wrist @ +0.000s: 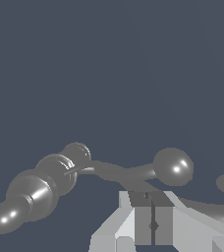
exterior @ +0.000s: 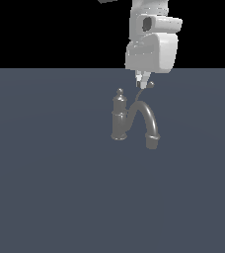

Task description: Turn on the faucet by rotating a designated handle.

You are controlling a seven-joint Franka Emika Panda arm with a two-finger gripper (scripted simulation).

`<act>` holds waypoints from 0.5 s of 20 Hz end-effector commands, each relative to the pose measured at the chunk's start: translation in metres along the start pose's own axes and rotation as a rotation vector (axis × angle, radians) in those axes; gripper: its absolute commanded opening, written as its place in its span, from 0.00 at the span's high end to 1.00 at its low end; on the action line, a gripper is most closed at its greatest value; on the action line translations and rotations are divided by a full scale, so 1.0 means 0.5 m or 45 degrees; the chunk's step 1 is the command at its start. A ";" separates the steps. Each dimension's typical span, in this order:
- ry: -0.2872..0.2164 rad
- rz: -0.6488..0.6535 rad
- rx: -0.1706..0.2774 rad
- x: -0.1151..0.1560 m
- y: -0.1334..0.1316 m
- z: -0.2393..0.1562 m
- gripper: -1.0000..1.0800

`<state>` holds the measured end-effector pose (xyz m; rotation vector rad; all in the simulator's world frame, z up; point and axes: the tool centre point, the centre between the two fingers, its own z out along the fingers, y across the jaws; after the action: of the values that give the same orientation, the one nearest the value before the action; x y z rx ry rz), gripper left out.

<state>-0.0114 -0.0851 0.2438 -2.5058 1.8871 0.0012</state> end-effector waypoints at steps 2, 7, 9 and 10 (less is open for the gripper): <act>0.001 0.006 0.000 0.017 -0.010 0.000 1.00; 0.002 0.012 -0.001 0.046 -0.031 0.001 1.00; 0.002 0.015 -0.001 0.057 -0.038 0.001 1.00; 0.002 0.016 -0.001 0.063 -0.042 0.001 1.00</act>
<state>0.0139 -0.0943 0.2438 -2.5124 1.8787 0.0061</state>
